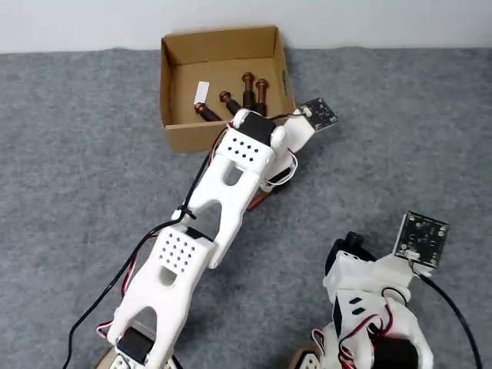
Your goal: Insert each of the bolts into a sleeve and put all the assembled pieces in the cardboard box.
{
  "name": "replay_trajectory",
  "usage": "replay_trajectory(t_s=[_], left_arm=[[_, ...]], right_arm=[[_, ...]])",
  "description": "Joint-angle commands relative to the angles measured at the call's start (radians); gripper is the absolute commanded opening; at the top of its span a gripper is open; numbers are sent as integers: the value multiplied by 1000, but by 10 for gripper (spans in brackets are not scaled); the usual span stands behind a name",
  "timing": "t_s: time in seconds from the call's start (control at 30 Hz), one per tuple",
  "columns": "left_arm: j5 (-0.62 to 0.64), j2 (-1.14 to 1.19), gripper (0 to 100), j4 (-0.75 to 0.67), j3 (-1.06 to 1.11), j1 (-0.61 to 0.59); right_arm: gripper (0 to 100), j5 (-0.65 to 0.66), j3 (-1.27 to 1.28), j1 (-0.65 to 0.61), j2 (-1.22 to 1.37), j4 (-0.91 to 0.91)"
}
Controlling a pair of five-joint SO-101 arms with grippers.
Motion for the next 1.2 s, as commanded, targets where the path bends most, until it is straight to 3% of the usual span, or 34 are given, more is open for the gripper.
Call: replay_trajectory(t_s=[0.0,0.43,0.63,1.07,1.17], left_arm=[[-5,15,150,23,-62,11],[-5,186,145,-26,-185,32],[-9,206,2,-20,-272,54],[-2,115,5,29,-483,78],[89,12,5,31,-481,74]], right_arm=[[8,2,-3,5,-2,-13],[8,0,-3,5,-1,-13],[8,0,-3,5,1,-13],[8,2,-6,4,-2,-13],[8,2,-9,4,-4,-10]])
